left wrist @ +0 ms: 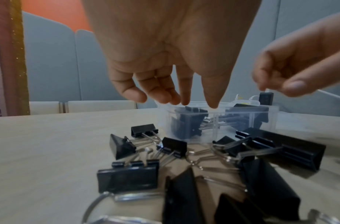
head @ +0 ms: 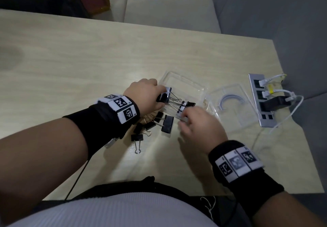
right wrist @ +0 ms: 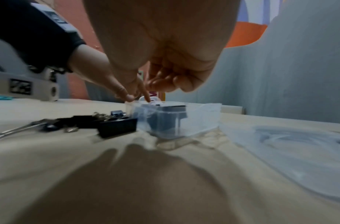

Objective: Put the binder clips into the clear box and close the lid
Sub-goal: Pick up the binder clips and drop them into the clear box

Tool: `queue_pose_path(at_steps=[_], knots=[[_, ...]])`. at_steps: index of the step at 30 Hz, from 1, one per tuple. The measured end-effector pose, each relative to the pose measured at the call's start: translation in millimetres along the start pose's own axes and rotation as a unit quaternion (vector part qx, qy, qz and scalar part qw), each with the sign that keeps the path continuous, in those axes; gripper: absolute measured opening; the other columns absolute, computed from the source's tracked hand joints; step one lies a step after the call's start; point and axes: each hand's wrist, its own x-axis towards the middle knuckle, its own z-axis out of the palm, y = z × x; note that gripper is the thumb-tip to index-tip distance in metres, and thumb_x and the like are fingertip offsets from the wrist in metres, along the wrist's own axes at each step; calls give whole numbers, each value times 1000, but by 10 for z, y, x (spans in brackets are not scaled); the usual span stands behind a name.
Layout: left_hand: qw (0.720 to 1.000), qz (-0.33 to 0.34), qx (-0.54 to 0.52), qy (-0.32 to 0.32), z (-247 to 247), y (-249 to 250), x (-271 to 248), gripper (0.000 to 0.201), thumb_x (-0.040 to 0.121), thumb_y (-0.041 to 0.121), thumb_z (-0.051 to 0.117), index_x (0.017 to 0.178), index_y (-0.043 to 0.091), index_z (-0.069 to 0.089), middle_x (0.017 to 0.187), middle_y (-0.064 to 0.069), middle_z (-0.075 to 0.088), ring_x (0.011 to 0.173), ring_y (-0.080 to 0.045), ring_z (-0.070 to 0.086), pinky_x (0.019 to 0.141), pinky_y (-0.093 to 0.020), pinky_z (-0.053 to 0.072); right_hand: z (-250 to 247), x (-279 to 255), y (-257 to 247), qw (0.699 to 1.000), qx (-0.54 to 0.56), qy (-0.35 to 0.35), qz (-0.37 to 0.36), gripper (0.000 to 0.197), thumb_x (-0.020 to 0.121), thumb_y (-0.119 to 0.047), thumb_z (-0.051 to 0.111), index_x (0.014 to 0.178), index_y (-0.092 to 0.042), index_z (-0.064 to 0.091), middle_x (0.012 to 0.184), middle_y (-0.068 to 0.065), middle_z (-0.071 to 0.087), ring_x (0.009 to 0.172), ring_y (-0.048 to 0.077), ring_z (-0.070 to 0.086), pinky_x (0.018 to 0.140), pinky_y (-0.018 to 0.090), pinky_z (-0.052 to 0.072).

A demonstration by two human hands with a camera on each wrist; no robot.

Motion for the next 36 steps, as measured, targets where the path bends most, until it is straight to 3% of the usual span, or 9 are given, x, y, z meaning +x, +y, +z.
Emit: queue_pose_path(at_steps=[3,7,11,14,17,21,27,31,36], knots=[[1000,-5,-25,16,4,3,-76,48,82,41,62,125,22,54,112,-9,57,104,-32,56,83,-43,51,252,-61,-95,991,-50,-86,-94,32,83,-32,58,113,-19,58,116,4,58,105,27,54,86,40,47],[998,-7,-57,28,30,-105,-244,34,82,36,62,111,21,57,104,-7,58,96,-30,57,79,-44,52,414,-82,-188,991,-72,-94,-64,48,82,-32,63,125,-17,48,145,6,38,125,30,41,101,43,39],[999,16,-40,-18,93,-266,-460,32,78,38,64,107,25,61,104,-3,57,98,-27,55,80,-40,51,480,-95,-187,994,-67,-71,-58,27,84,-15,61,109,-9,53,139,11,42,116,32,48,90,43,50],[997,43,-2,-57,118,-312,-589,46,75,55,65,113,29,59,109,1,57,102,-24,54,83,-38,50,482,-109,-130,996,-51,-53,-43,15,85,-13,57,99,-10,53,121,8,49,101,28,54,77,43,53],[990,69,19,-121,124,-317,-650,67,64,68,68,119,33,54,115,5,54,110,-19,48,87,-35,47,384,-135,-88,997,-26,-46,-61,22,81,-22,66,97,-12,54,114,5,52,99,25,55,77,39,52],[980,89,72,-160,153,-326,-670,71,62,60,75,123,36,50,122,7,50,112,-20,46,89,-38,47,182,-138,-107,995,16,24,-101,29,76,-26,72,97,-12,58,108,6,57,91,24,59,77,35,51],[980,79,75,-164,164,-320,-639,58,70,57,70,121,31,55,118,6,55,111,-21,49,89,-38,47,-2,124,-11,991,13,135,14,32,78,-31,70,102,-13,57,108,8,57,96,29,56,84,46,48],[981,76,100,-145,197,-286,-643,53,71,62,65,111,29,54,113,5,53,108,-20,48,86,-36,42,-44,292,8,994,-10,96,51,32,81,-38,66,104,-19,57,111,4,58,104,27,53,87,42,41],[983,84,114,-121,211,-214,-643,56,72,63,62,115,30,52,119,4,50,113,-21,45,89,-37,39,17,375,22,998,-27,43,40,34,82,-40,65,109,-21,59,115,1,60,108,25,53,89,38,36]])
